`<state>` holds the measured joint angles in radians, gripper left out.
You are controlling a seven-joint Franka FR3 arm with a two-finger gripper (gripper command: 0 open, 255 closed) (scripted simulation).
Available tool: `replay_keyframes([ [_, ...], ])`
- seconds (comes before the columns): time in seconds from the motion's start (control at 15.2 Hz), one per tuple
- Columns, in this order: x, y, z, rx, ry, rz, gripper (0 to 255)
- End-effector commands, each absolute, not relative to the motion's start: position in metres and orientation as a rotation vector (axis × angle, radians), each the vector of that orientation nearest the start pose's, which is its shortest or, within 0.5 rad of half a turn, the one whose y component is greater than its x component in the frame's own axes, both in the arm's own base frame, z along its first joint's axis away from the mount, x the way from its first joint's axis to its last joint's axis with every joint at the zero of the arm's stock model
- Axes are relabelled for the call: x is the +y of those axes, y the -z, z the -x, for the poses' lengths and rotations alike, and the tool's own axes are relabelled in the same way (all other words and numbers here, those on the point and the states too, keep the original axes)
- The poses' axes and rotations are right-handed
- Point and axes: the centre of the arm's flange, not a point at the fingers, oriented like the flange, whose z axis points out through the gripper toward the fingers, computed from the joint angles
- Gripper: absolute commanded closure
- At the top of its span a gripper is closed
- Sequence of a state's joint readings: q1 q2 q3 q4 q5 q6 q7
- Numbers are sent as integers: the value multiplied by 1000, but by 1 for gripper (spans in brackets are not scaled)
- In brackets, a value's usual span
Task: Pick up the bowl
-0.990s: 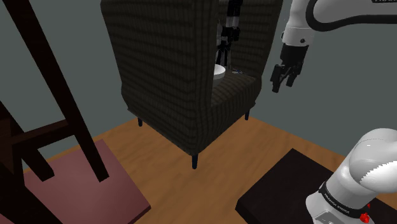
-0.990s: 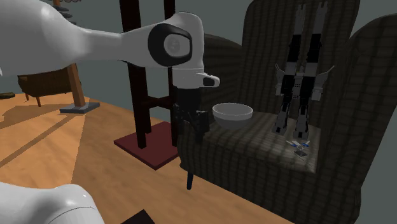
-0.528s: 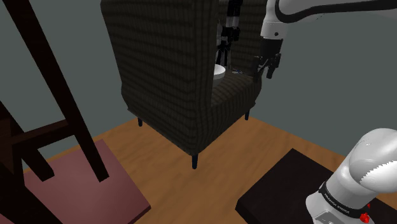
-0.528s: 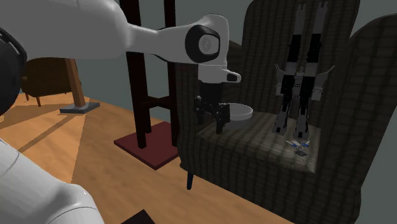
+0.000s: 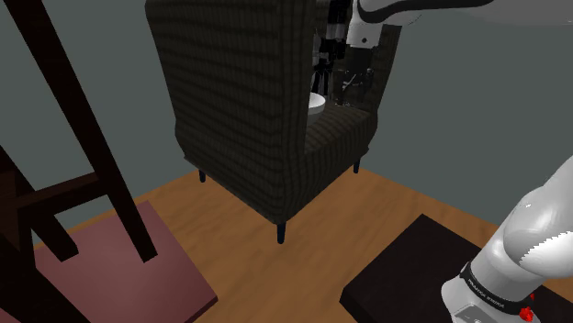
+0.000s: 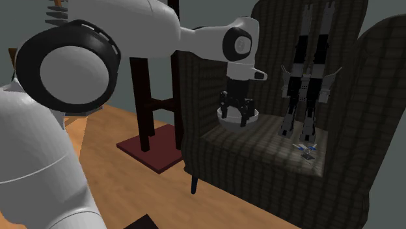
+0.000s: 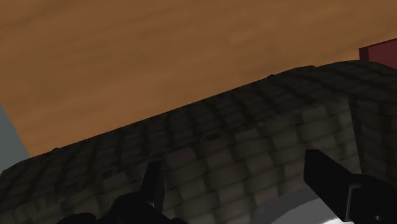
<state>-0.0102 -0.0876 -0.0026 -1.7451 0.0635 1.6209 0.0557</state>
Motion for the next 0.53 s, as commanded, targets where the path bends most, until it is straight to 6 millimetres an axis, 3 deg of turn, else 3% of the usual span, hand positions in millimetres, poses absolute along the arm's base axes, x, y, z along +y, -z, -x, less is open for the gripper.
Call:
replay_keyframes([
  [0.0,-3,-593,-556,111,-60,3063,0],
  [0.46,-11,-597,-649,107,-65,3016,0],
])
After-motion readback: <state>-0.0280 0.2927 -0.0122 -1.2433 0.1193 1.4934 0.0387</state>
